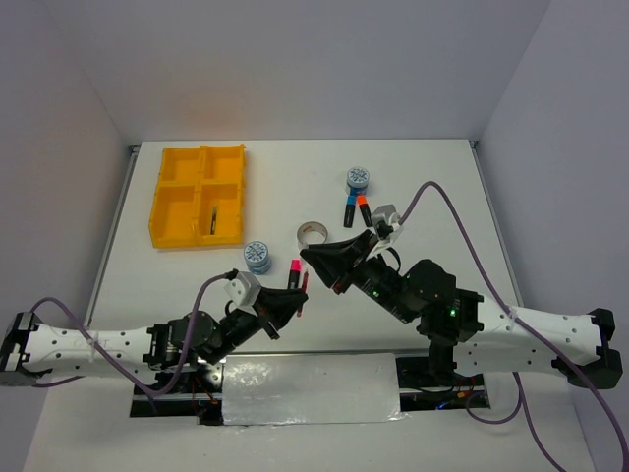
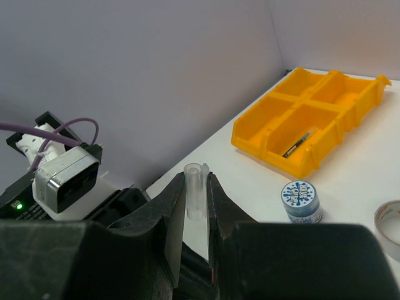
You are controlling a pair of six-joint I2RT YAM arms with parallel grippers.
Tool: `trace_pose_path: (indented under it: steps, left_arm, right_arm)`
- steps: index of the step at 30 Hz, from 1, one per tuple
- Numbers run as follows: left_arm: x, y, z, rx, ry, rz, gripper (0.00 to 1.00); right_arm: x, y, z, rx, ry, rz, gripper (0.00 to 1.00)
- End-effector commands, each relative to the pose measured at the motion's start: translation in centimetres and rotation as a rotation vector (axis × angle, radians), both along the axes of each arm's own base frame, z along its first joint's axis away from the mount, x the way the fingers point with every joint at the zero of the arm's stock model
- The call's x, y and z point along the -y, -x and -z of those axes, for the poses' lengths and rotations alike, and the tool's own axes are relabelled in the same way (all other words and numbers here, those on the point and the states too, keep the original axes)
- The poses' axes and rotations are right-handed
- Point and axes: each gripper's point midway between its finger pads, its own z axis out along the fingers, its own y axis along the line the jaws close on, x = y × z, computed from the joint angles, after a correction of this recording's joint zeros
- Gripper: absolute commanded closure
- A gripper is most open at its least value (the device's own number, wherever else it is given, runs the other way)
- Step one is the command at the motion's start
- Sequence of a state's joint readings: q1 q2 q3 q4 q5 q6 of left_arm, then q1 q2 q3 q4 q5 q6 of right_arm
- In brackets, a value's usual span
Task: Sort the stationery into containers
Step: Close the pen cap on the pen.
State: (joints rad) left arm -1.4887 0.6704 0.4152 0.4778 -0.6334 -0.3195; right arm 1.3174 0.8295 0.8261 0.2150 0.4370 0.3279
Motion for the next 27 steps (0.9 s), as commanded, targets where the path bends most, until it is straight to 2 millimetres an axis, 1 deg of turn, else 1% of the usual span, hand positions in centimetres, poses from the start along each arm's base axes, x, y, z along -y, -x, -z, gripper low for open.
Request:
trace_pose_path:
  steps: [1, 2, 4, 5, 12, 20, 27]
  left_arm:
    - [0.7, 0.5, -2.7, 0.018, 0.091, 0.062, 1.00]
    - [0.7, 0.4, -2.6, 0.017, 0.091, 0.059, 1.00]
    - [0.7, 0.4, -2.6, 0.014, 0.101, 0.059, 1.00]
    - [0.7, 0.5, -2.5, 0.013, 0.104, 0.060, 1.00]
    - [0.6, 0.7, -2.7, 0.019, 0.127, 0.076, 1.00]
    - [0.6, 0.7, -2.1, 0.012, 0.118, 0.077, 1.00]
    - [0.8, 0.8, -0.6, -0.013, 0.100, 0.078, 1.00]
  right_arm:
    - [-0.1, 0.5, -0.1, 0.020, -0.002, -0.035, 0.94]
    - [-0.1, 0.4, 0.5, 0.016, 0.008, -0.031, 0.94]
    - [0.1, 0.4, 0.7, 0.011, 0.007, -0.026, 0.94]
    - [0.2, 0.4, 1.3, 0.006, 0.014, -0.023, 0.94]
    - [0.4, 0.0, 2.4, 0.001, 0.033, 0.003, 0.93]
    - [0.9, -0.2, 1.5, 0.016, 0.013, 0.020, 0.94]
    - [2.1, -0.4, 0.6, 0.023, -0.004, 0.047, 0.94]
